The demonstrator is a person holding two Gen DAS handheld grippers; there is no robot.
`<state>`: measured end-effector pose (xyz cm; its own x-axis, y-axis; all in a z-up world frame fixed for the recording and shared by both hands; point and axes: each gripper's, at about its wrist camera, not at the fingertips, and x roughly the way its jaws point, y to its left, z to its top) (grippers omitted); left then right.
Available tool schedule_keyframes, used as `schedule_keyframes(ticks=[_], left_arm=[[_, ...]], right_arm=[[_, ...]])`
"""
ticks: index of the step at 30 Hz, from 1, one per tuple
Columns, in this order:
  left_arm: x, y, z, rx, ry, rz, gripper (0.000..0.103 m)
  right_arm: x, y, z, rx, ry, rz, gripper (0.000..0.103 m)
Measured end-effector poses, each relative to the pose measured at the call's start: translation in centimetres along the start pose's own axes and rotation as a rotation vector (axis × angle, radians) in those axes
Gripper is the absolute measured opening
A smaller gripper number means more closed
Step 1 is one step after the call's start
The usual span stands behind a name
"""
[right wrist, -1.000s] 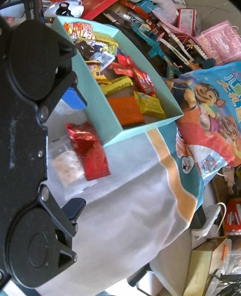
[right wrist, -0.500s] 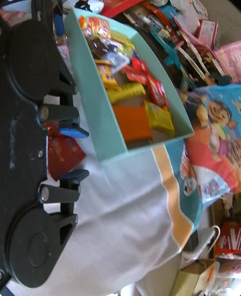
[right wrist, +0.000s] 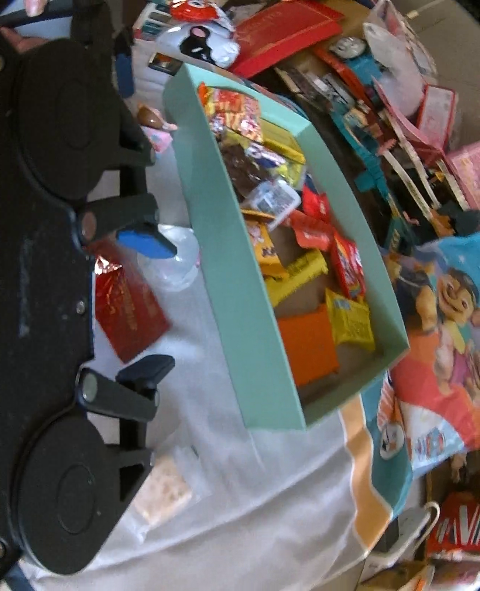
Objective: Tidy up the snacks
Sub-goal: 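Lift the red foil bag with the right gripper while the left grasps a pink pack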
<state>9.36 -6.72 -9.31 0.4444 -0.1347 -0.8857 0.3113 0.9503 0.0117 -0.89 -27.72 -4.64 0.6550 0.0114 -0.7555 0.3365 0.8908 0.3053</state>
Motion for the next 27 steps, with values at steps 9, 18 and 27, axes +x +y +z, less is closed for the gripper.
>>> schedule_keyframes(ticks=[9, 18, 27], left_arm=[[-0.4, -1.3, 0.7, 0.041, 0.002, -0.166, 0.054], [-1.3, -2.0, -0.4, 0.044, 0.005, -0.212, 0.042], [-2.1, -3.2, 0.8, 0.081, -0.057, -0.159, 0.056]], right_arm=[[-2.3, -1.3, -0.9, 0.076, 0.021, -0.034, 0.063], [0.5, 2.3, -1.5, 0.032, 0.083, -0.055, 0.066], [0.0, 2.9, -2.6, -0.066, 0.046, -0.067, 0.036]])
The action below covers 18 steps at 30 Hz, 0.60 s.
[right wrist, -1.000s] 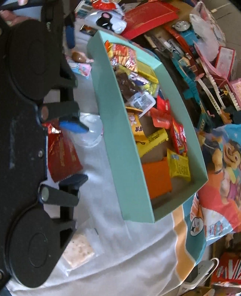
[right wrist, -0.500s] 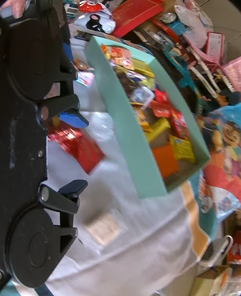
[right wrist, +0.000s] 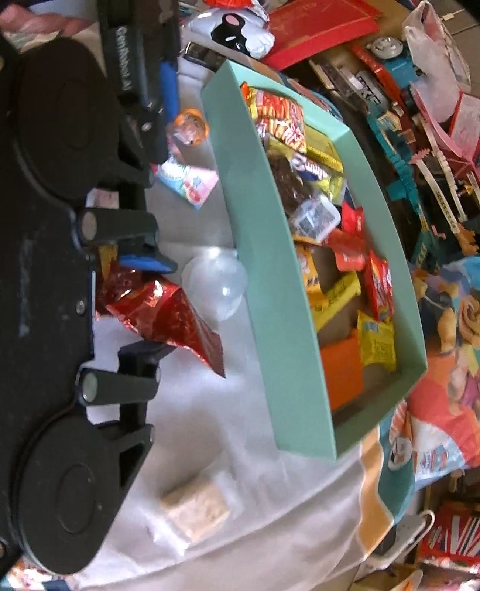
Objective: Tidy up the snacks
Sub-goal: 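Lift the red foil bag with the right gripper while the left grasps a pink pack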
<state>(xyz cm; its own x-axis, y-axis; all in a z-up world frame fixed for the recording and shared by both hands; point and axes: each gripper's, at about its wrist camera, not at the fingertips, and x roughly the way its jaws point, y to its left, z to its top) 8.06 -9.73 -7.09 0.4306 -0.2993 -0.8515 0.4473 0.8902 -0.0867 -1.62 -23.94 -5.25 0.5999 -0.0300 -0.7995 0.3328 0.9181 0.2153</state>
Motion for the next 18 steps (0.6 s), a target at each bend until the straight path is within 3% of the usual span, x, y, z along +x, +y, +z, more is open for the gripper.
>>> schedule_keyframes(ticks=[5, 8, 11, 14, 18], left_arm=[[0.2, -2.0, 0.7, 0.095, -0.014, -0.008, 0.055], [2.1, -2.9, 1.2, 0.15, 0.056, -0.047, 0.055], [3.1, -3.1, 0.9, 0.175, 0.079, -0.002, 0.059], [2.5, -3.0, 0.6, 0.164, 0.077, -0.016, 0.028], [1.9, -2.9, 0.2, 0.142, 0.078, 0.008, 0.024]], right_arm=[[-1.1, -3.0, -0.3, 0.049, -0.022, -0.024, 0.036], [-1.1, -4.1, -0.2, 0.079, -0.03, -0.018, 0.036], [-1.1, -4.4, -0.4, 0.09, -0.039, -0.008, 0.037], [-1.1, -4.4, -0.7, 0.097, -0.054, 0.0, 0.037], [-1.5, -4.5, -0.6, 0.109, -0.053, 0.021, 0.036]])
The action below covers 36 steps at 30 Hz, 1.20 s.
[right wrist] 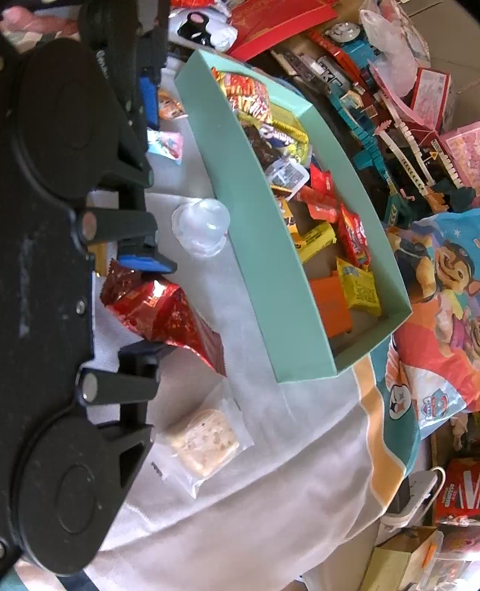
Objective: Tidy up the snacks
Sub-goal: 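Lift the red foil bag with the right gripper while the left grasps a pink pack, then carry the red foil bag and pink pack into the teal box and release both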
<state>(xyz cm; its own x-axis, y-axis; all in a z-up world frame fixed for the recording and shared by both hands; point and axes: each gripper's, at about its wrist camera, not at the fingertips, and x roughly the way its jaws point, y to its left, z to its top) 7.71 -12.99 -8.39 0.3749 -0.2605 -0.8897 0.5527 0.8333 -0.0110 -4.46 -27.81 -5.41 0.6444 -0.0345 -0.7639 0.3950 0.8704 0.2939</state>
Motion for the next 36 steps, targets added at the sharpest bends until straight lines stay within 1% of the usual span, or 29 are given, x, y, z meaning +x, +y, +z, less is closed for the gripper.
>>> schedule_keyframes(ticks=[4, 14, 17, 19, 21, 24, 29, 36], left_arm=[[-1.7, 0.5, -0.1, -0.054, -0.026, -0.037, 0.024], [-6.1, 0.8, 0.9, -0.089, -0.117, -0.079, 0.024], [-7.3, 1.3, 1.8, -0.089, -0.154, -0.081, 0.024], [-7.6, 1.7, 2.8, -0.089, -0.175, -0.072, 0.024], [-7.6, 2.1, 4.1, -0.099, -0.184, -0.076, 0.024], [-7.0, 2.3, 6.2, -0.088, -0.2, -0.065, 0.024], [-4.8, 2.6, 10.3, -0.108, -0.199, -0.074, 0.024], [-2.4, 2.4, 13.9, -0.099, -0.194, -0.059, 0.024]], right_arm=[[-0.9, 0.3, 0.2, -0.003, -0.015, 0.031, 0.036], [-3.5, 1.1, 1.5, -0.001, -0.062, 0.055, 0.036], [-4.2, 1.3, 2.2, -0.003, -0.08, 0.062, 0.036], [-4.4, 1.4, 3.3, -0.005, -0.097, 0.065, 0.036], [-4.4, 1.4, 4.8, -0.001, -0.109, 0.071, 0.036], [-3.8, 1.6, 7.3, 0.002, -0.117, 0.083, 0.036], [-1.2, 1.8, 11.6, 0.031, -0.115, 0.105, 0.036], [2.9, 3.0, 15.2, 0.038, -0.088, 0.132, 0.037]])
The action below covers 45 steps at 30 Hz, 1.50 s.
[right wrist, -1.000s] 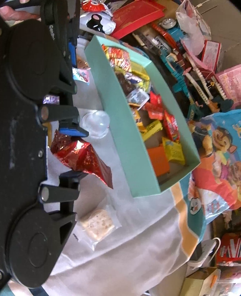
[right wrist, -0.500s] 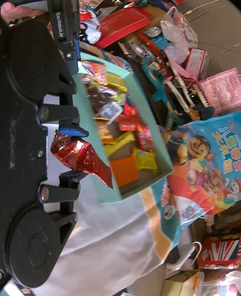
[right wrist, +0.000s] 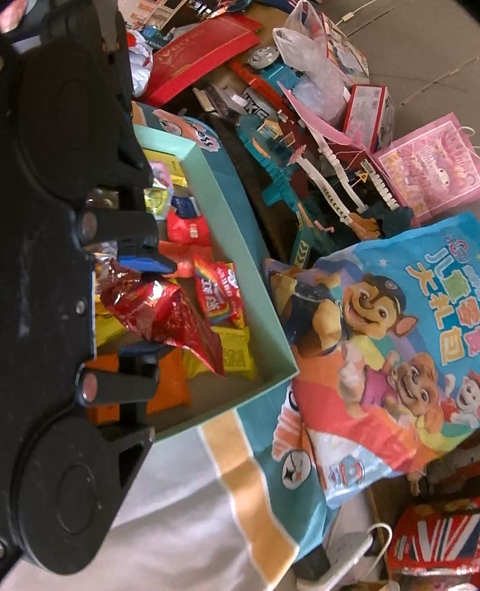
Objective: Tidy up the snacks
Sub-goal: 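Carry the red foil bag and pink pack into the teal box and release both, then grasp a clear rice-cake pack with the right gripper while the left grasps a purple stick candy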
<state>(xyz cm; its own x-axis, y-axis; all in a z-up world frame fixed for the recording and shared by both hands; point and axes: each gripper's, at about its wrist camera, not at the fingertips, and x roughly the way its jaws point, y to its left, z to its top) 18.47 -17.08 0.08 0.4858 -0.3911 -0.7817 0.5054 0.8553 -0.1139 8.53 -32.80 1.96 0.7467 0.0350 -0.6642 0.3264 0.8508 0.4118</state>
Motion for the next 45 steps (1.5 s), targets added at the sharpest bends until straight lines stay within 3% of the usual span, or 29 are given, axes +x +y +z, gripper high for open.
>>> schedule_keyframes(ticks=[4, 5, 6, 8, 9, 17, 30, 38, 45], left_arm=[[1.0, -0.1, 0.7, 0.004, -0.003, 0.02, 0.033], [1.1, -0.1, 0.6, 0.004, -0.004, 0.032, 0.051], [1.3, 0.0, 0.5, 0.004, -0.006, 0.05, 0.077], [1.2, 0.1, 0.1, 0.003, -0.025, 0.104, 0.101], [1.1, 0.2, -0.2, 0.0, -0.034, 0.118, 0.103], [0.2, 0.9, -2.5, -0.033, 0.007, 0.107, 0.103], [-4.6, 0.0, -6.9, -0.033, 0.013, 0.094, 0.103], [-5.7, -0.8, -11.3, 0.005, 0.057, 0.088, 0.103], [-4.7, -1.0, -14.8, 0.022, 0.126, 0.08, 0.103]], right_arm=[[1.8, 0.6, 1.0, -0.013, 0.014, 0.023, 0.039], [2.2, 0.8, 1.2, -0.018, 0.013, 0.027, 0.049], [2.3, 0.9, 1.3, -0.023, 0.012, 0.026, 0.072], [2.1, 1.0, 1.3, -0.027, -0.015, 0.0, 0.099], [1.8, 0.9, 1.2, -0.023, -0.032, -0.006, 0.102], [0.0, -0.5, -0.3, 0.029, -0.034, -0.035, 0.103], [-6.9, -3.1, -4.8, 0.048, -0.028, -0.079, 0.103], [-10.9, -6.5, -8.3, 0.064, -0.025, -0.143, 0.103], [-11.6, -10.4, -12.0, 0.167, 0.024, -0.199, 0.103]])
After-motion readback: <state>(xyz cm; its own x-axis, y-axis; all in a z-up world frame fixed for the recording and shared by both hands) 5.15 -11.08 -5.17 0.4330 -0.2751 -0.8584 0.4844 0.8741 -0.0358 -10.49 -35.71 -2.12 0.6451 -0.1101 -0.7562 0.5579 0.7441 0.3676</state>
